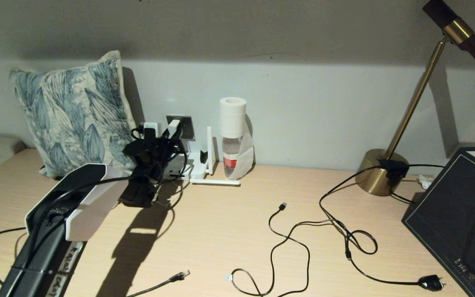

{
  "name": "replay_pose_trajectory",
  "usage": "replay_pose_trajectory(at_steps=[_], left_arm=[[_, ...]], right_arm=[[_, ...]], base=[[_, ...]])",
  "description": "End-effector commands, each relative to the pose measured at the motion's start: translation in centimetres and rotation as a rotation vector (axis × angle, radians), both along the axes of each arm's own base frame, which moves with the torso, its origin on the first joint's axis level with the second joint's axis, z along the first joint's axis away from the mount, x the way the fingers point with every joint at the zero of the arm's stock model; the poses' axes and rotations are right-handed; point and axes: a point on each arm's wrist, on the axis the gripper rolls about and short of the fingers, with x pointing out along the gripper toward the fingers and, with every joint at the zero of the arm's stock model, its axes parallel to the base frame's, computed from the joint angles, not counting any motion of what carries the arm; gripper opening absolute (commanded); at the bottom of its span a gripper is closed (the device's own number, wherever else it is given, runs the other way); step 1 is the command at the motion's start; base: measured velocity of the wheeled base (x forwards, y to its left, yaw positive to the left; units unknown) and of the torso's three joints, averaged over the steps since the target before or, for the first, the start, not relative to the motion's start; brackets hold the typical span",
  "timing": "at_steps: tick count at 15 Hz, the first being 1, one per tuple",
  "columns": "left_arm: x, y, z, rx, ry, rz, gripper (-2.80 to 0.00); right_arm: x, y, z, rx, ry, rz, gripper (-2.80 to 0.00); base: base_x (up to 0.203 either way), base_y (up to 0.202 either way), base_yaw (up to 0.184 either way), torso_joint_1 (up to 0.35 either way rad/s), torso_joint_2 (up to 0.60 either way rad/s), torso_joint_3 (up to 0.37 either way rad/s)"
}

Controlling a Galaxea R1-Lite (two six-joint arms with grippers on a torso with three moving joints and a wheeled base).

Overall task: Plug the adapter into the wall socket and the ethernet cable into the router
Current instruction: Plug plug into socket, then pick up cable

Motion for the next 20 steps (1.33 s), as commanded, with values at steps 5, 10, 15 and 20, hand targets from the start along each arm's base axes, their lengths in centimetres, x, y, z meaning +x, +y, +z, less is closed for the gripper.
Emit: replay_pose_trajectory(at_steps=[5,10,15,20], left_arm=[[-0.2,-0.6,0.1,-0.004,-0.031,-0.012,0.00],[-0.8,-0.4,0.8,-0.006,-0.045,-0.010,0.00],[-5.8,-0.1,2.9,0.004,0.004,-0.021,0.00],[-16.8,1.3,13.5,0.144,-0.032,-0.147,0.00]], right_arm=[[0.0,0.0,0.0,-0.001,0.002,0.000,-2.80],[0.0,0.0,0.0,-0.001,0.002,0.001,-2.80],[0.0,0.0,0.0,-0.001,0.002,0.001,-2.80],[0.0,0.0,0.0,-0.001,0.002,0.001,-2.80]], base=[[0.000,0.000,0.000,0.007,0.00,-0.001],[0.000,0.000,0.000,0.000,0.00,0.000],[0.000,0.000,0.000,0.000,0.00,0.000],[0.000,0.000,0.000,0.000,0.00,0.000]])
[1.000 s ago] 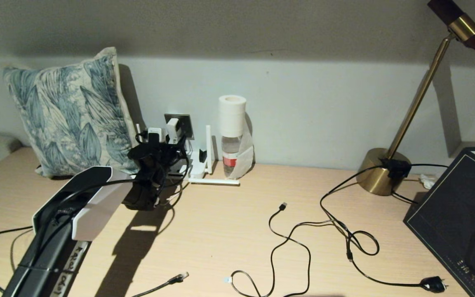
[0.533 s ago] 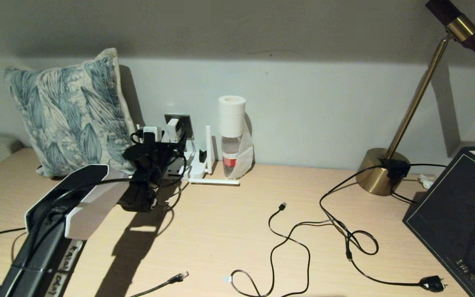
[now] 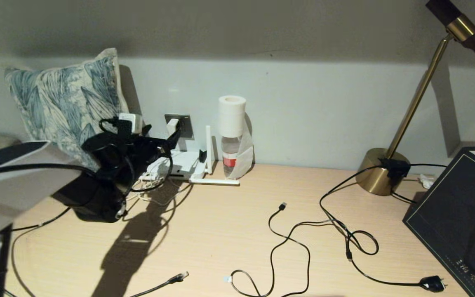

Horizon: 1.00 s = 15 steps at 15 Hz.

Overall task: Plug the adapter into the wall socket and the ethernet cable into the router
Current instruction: Pick up cable

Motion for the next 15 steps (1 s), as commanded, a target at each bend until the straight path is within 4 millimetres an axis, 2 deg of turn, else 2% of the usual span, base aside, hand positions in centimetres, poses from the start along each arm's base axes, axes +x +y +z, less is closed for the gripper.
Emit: replay_pose_trajectory(at_steps=[1,2,3,5,7,8,9,11,13,15], left_arm=[[-7.9,1.0,7.6,0.125,-0.064,-0.091,0.00],[-10.6,1.2,7.9,0.241,0.012,-0.147,0.00],[-12.6,1.4,7.0,0.359,0.148,-0.211,0.00],[-16.2,1.8,3.5,0.639,0.432,-0.381,0.00],[-19.2,2.1,0.7,0.922,0.572,-0.571,0.00],[-19.6,2.2,-0.4,1.018,0.609,-0.632,0.00],[-19.2,2.2,-1.7,1.057,0.657,-0.679,0.00],[-19.3,1.8,-3.2,1.094,0.735,-0.765,0.00],[-18.4,1.5,-3.5,1.144,0.752,-0.787,0.00],[-17.9,1.4,-2.9,1.201,0.778,-0.825,0.00]], right_arm=[[0.0,0.0,0.0,0.000,0.001,0.001,-2.80],[0.0,0.0,0.0,-0.001,0.001,0.000,-2.80],[0.0,0.0,0.0,0.000,0.001,0.001,-2.80],[0.0,0.0,0.0,0.000,0.001,0.001,-2.80],[0.0,0.0,0.0,-0.001,0.001,-0.001,-2.80],[0.0,0.0,0.0,0.000,0.001,0.001,-2.80],[0.0,0.0,0.0,0.000,0.001,0.001,-2.80],[0.0,0.0,0.0,0.000,0.001,0.001,-2.80],[0.0,0.0,0.0,-0.001,0.001,-0.001,-2.80],[0.0,0.0,0.0,-0.001,0.001,-0.001,-2.80]], base=[[0.000,0.000,0.000,0.000,0.00,0.000],[0.000,0.000,0.000,0.000,0.00,0.000],[0.000,0.000,0.000,0.000,0.00,0.000],[0.000,0.000,0.000,0.000,0.00,0.000],[0.000,0.000,0.000,0.000,0.00,0.000],[0.000,0.000,0.000,0.000,0.00,0.000],[0.000,0.000,0.000,0.000,0.00,0.000],[0.000,0.000,0.000,0.000,0.00,0.000],[0.000,0.000,0.000,0.000,0.00,0.000],[0.000,0.000,0.000,0.000,0.00,0.000]])
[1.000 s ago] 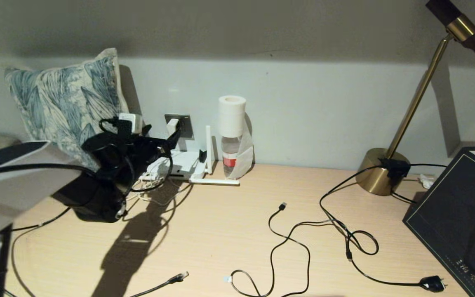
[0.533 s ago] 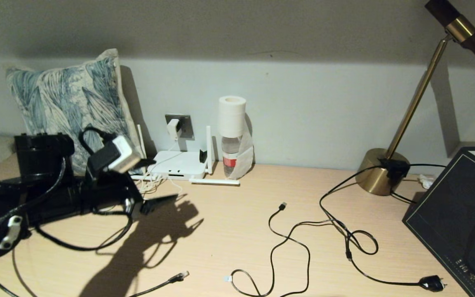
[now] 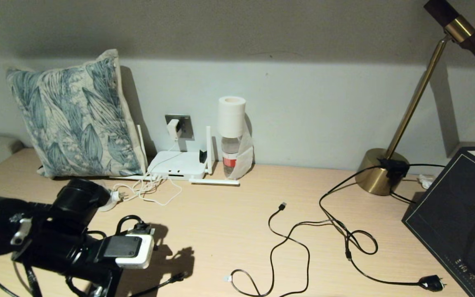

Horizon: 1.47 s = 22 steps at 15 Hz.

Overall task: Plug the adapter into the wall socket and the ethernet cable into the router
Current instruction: Pick up cable

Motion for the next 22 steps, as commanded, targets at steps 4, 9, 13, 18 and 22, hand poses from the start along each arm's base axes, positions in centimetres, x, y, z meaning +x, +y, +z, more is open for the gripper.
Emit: replay_pose_trajectory(at_steps=[4,9,13,18,22], left_arm=[[2.2,-0.9,-1.4,0.040,0.109,-0.043,0.00],[4.0,-1.3,-3.7,0.001,0.160,0.066,0.00],[4.6,-1.4,-4.7,-0.011,0.196,0.122,0.00],[5.3,-1.5,-5.7,-0.008,0.200,0.125,0.00],[5.6,-1.5,-5.8,-0.005,0.184,0.127,0.00]], right_arm=[[0.0,0.0,0.0,0.000,0.002,0.001,-2.80],[0.0,0.0,0.0,0.000,0.002,0.001,-2.80],[0.0,0.0,0.0,0.000,0.002,0.001,-2.80],[0.0,0.0,0.0,0.000,0.002,0.001,-2.80],[0.0,0.0,0.0,0.000,0.002,0.001,-2.80]], base=[[0.000,0.000,0.000,0.000,0.00,0.000],[0.000,0.000,0.000,0.000,0.00,0.000],[0.000,0.000,0.000,0.000,0.00,0.000],[0.000,0.000,0.000,0.000,0.00,0.000],[0.000,0.000,0.000,0.000,0.00,0.000]])
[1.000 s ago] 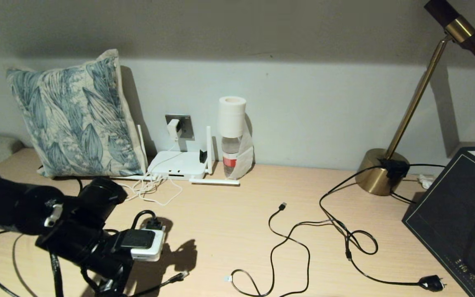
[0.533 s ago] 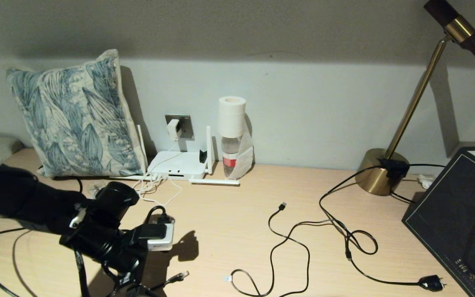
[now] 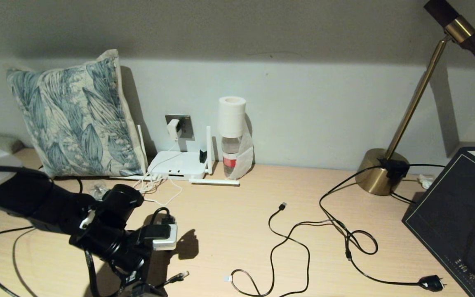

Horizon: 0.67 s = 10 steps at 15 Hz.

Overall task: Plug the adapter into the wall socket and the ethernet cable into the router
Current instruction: Pick up cable

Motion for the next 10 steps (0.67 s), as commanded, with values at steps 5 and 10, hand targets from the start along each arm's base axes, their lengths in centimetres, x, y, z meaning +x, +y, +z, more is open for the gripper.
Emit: replay_pose_trajectory(at_steps=[5,10], left_arm=[[0.17,0.04,-0.34,0.031,-0.011,0.003,0.00],[0.18,0.08,-0.34,0.049,-0.014,0.021,-2.80]], right_arm=[[0.00,0.00,-0.01,0.000,0.002,0.001,-2.80],[0.00,0.00,-0.01,0.000,0.002,0.001,-2.80]], base=[[0.000,0.000,0.000,0.000,0.00,0.000],[0.000,0.000,0.000,0.000,0.00,0.000]])
